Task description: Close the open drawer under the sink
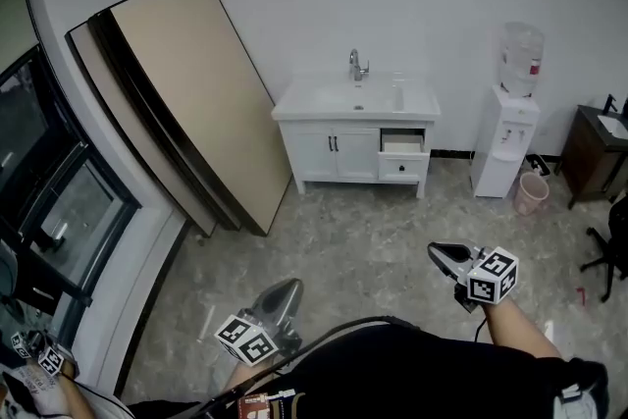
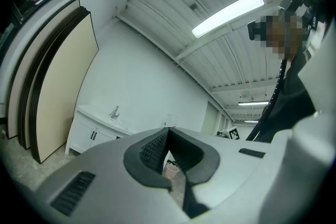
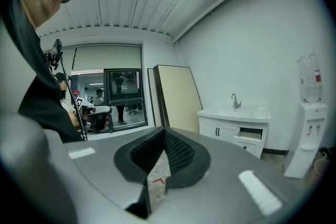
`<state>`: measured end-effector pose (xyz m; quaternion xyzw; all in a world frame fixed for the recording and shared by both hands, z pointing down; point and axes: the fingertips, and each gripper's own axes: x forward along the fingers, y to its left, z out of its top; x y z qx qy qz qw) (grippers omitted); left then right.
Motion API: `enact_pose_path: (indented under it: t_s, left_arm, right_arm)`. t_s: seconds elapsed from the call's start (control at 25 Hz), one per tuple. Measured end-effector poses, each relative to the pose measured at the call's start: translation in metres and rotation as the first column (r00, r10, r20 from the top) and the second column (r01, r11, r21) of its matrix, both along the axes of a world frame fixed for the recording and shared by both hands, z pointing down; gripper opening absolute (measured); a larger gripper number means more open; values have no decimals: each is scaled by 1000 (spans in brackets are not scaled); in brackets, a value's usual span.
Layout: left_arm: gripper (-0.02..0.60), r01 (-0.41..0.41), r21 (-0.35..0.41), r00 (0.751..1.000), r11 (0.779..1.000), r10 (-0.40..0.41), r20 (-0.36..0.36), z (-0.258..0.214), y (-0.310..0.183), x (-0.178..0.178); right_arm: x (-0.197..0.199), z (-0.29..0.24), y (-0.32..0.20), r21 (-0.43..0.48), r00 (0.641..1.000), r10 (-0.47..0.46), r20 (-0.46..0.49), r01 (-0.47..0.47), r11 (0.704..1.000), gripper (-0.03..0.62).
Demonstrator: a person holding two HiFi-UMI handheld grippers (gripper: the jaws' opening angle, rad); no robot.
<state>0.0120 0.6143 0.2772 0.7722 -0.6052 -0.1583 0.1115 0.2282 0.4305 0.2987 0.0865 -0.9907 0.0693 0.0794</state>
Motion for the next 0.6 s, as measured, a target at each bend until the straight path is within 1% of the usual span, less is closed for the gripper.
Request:
enact_pose_path:
  t_s: [0.16,0.28,0.44,0.6]
  left_arm:
    - [0,-14,8,1000,1000,14,13,-4,-2,-69]
    - [0,-12,-1,1000,1000,12,20,-3,-7,-112]
    - [0,6,-12,1000,1000,-6,6,3,-16,-156]
    - [0,40,-30,999,999,-40,-6,11,-26,-185]
  right_arm:
    - [-66,-8,-3,5,1000,17,10,-17,1000,2]
    - [-113,-7,-8,0,1000,9,6,-9,1000,2]
    - [-163,0,-14,-16,1000,-25,-13,24,1000,2]
    - [-195,6,-34,-27,998,-49,-27,49,998,2]
